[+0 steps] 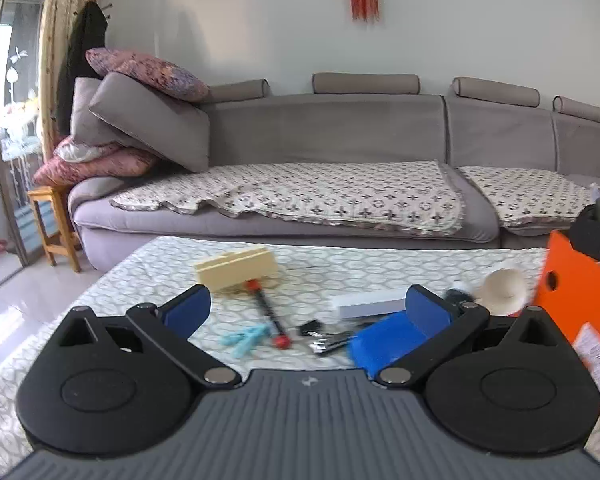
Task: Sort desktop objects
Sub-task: 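Move both grippers back over the items on the bed, then grasp the blue clothespin with the left gripper while the right gripper grasps the clear plastic item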
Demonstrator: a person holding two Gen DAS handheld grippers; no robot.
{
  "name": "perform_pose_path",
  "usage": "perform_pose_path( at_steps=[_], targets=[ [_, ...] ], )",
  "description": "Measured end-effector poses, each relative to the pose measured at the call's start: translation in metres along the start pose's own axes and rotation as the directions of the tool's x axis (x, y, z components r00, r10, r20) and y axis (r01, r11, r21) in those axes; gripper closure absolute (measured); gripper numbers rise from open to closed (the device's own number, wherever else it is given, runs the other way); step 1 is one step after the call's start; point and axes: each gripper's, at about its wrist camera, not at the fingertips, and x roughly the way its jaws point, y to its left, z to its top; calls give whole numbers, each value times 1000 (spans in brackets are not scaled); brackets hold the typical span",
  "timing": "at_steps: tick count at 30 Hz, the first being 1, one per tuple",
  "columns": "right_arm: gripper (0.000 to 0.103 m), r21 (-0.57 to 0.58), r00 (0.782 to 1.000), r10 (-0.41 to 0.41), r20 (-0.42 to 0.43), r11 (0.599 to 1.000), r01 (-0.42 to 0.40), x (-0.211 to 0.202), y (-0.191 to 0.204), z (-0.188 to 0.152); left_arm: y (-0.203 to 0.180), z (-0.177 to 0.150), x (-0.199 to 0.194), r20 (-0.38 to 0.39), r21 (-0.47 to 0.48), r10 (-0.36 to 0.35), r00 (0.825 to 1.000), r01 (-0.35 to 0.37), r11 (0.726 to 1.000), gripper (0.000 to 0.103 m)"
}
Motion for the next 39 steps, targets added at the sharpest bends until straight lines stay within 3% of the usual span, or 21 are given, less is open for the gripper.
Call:
perform_pose_path(
  at_steps=[11,18,26,29,32,36,39],
  targets=[
    [0,-133,991,67,-119,988,-82,12,56,-40,54,-10,21,-49,-62,79,996,-82,995,0],
    [0,-161,981,58,-186,983,-89,29,66,-50,71,-18,35,-38,-53,67,997,-69,996,0],
    [1,-156,967,46,-252,984,-88,37,67,-66,72,-32,52,-56,18,-32,998,33,999,0],
    [10,-145,958,50,-282,985,-94,42,65,-69,69,-35,58,-60,72,-62,996,67,995,0],
    [21,-144,948,52,-313,984,-102,46,65,-72,72,-31,69,-84,83,-102,991,109,991,8],
    [23,-140,939,49,-341,985,-102,53,63,-72,68,-28,88,-88,144,-134,987,146,979,10],
    [23,-154,938,37,-345,983,-96,57,64,-73,69,-29,99,-166,131,-181,969,204,970,18]
  ],
)
